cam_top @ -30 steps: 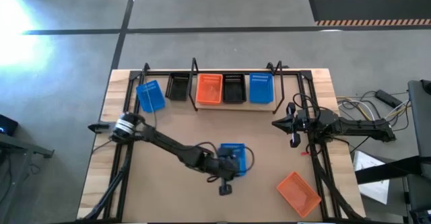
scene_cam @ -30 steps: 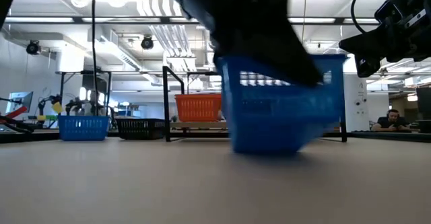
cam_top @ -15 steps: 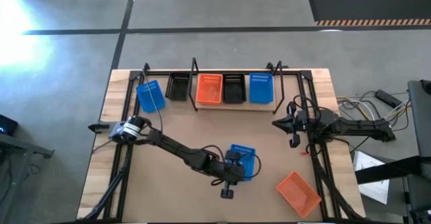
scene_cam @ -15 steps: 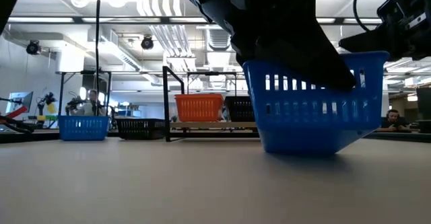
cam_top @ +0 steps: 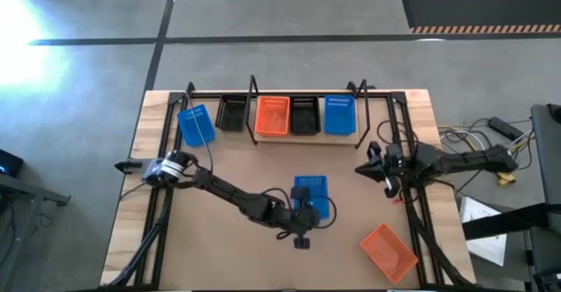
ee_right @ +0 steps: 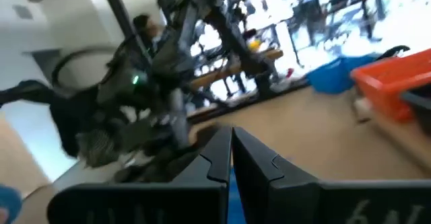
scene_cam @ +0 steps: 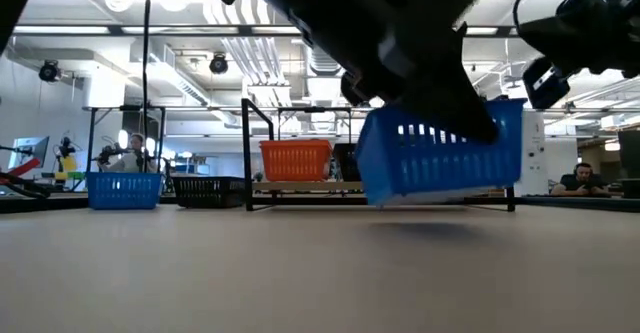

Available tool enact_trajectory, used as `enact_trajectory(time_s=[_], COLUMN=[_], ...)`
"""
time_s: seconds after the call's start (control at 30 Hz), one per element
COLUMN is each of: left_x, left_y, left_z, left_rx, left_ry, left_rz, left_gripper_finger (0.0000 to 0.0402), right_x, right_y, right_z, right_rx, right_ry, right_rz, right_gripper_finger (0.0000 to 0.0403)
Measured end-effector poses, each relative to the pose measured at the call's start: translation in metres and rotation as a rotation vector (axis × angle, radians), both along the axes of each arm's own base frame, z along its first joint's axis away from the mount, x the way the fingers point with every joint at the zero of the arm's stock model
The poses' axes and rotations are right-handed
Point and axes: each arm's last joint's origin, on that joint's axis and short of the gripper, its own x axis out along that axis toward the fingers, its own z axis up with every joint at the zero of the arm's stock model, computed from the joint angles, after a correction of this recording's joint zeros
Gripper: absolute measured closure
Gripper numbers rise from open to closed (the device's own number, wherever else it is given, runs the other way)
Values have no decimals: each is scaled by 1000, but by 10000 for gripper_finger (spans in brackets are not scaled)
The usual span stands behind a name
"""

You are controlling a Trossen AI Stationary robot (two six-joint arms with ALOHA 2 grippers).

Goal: Stack baskets on shelf by color
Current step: Stack the bottom blue bin on the blue bin on the shelf

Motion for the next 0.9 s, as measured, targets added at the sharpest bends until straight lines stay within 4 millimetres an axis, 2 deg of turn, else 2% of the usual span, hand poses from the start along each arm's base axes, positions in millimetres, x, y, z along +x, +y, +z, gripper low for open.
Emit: enact_trajectory(time_s=[0.2,0.4,0.53,0.7,0.9], left_x=[7,9,9,8,8], left_y=[18,25,25,25,25], left_z=[2,1,1,0,0], left_rx=[6,4,3,3,2], left_ry=[-25,-22,-22,-7,-18], left_rz=[71,83,82,76,81], left_gripper_finger=[401,401,401,402,402], right_x=[20,53,84,124,153], right_y=[24,50,67,90,114], right_z=[-17,5,12,25,38], right_rx=[-117,-336,-535,-724,-815], right_ry=[289,521,730,857,991], right_rz=[-11,6,49,129,197], right_gripper_finger=[393,371,326,267,237])
